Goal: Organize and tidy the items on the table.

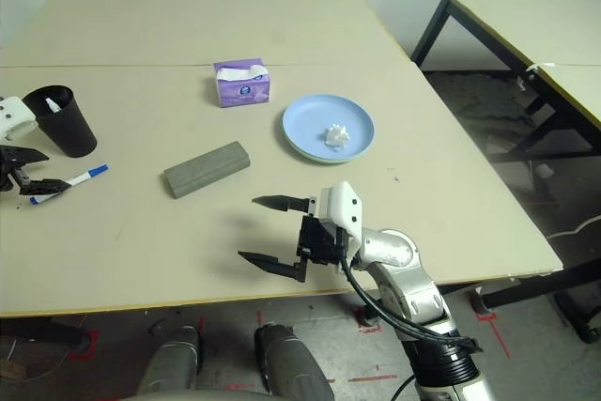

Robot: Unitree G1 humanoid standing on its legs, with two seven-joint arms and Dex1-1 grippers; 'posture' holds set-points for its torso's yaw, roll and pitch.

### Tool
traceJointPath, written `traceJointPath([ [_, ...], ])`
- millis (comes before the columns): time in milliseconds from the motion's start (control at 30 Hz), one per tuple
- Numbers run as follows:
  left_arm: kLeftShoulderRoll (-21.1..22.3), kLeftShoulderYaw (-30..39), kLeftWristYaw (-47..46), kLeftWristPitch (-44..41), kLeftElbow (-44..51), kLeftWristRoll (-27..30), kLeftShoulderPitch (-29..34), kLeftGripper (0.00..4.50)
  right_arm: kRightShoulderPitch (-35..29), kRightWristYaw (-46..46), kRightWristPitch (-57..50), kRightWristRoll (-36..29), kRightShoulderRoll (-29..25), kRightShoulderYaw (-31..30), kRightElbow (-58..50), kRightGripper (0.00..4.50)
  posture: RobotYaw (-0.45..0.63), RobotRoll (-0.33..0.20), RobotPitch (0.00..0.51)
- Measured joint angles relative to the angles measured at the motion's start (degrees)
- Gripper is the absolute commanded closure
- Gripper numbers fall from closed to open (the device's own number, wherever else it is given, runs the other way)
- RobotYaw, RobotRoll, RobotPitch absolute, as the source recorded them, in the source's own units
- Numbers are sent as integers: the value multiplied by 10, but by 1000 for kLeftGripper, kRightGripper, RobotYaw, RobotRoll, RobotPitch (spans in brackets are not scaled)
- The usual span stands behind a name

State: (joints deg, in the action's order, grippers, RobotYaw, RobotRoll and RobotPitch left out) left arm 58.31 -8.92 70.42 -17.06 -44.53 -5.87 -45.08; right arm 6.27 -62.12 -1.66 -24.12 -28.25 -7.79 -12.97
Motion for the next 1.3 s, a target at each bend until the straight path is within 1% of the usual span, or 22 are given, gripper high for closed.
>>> traceJointPath([
  [300, -17, -24, 15, 19, -41, -33, -28, 36, 0, 2, -1, -1, 0, 0, -3, 0, -112, 0, 132],
  [700, -25, -30, 14, 33, -53, -49, -29, 36, 5, 3, -11, -3, 0, 0, -12, 0, -111, 0, 131],
  [800, -30, -30, 8, 37, -53, -49, -29, 586, 9, 4, -13, -4, 0, 0, -14, 0, -109, 0, 132],
  [1167, -31, -27, -4, 42, -58, -48, -29, 4188, 15, 16, -24, -6, 1, 0, -28, 0, -107, 0, 134],
  [1300, -32, -25, -4, 42, -60, -48, -29, 4223, 17, 18, -26, -6, 2, -1, -34, 0, -106, 0, 135],
])
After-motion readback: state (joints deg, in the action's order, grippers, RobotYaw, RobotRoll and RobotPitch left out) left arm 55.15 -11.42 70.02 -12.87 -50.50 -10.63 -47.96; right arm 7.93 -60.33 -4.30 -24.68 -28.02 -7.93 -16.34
